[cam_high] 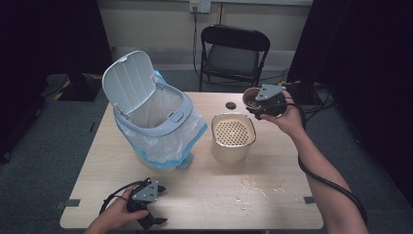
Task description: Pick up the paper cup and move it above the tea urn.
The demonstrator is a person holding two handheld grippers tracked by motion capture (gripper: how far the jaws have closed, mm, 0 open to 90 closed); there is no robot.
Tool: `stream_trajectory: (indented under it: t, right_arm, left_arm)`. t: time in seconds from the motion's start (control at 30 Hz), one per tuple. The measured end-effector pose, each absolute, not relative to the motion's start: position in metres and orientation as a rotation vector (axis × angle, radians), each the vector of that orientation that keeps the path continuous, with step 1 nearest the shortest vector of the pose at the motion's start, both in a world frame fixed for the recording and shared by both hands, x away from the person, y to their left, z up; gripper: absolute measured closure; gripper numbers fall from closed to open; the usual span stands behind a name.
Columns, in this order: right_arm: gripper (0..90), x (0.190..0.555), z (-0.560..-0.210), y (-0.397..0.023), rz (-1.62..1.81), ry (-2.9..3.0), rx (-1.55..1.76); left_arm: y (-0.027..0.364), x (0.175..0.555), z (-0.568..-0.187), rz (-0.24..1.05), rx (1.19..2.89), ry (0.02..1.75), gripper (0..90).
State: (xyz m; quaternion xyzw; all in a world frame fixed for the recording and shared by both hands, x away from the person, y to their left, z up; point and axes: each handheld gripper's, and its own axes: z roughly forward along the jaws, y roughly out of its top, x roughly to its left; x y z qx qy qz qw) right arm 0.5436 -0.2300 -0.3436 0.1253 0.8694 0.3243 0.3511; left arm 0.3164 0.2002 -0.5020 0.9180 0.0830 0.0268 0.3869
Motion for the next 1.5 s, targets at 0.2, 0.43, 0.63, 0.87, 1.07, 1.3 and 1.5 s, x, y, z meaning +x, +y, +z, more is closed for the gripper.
stream_trajectory:
  t: [0.2, 0.43, 0.63, 0.87, 1.07, 1.3, 1.5]
  right_arm:
    - [28.3, 0.533, -0.341, -0.220, 0.697, 2.216, 0.251]
    - [28.6, 0.524, -0.345, -0.201, 0.416, 2.123, 0.108]
    - [29.0, 0.508, -0.358, -0.186, 0.126, 1.918, -0.175]
    - [29.1, 0.499, -0.364, -0.179, -0.048, 1.704, -0.323]
    - [28.6, 0.502, -0.353, -0.178, 0.080, 1.879, -0.178]
    - [28.4, 0.513, -0.335, -0.190, 0.442, 2.169, 0.207]
    - [28.3, 0.523, -0.330, -0.200, 0.660, 2.335, 0.445]
  left_arm:
    - [0.200, 0.316, -0.502, 0.067, 2.336, 0.212, 0.0]
    - [0.200, 0.316, -0.502, 0.066, 2.338, 0.210, 0.0]
    - [0.200, 0.316, -0.502, 0.066, 2.338, 0.211, 0.0]
    - [0.200, 0.317, -0.502, 0.069, 2.335, 0.205, 0.0]
    - [0.200, 0.316, -0.502, 0.066, 2.338, 0.211, 0.0]
    - [0.200, 0.316, -0.502, 0.066, 2.339, 0.210, 0.0]
    - [0.200, 0.316, -0.502, 0.067, 2.336, 0.212, 0.0]
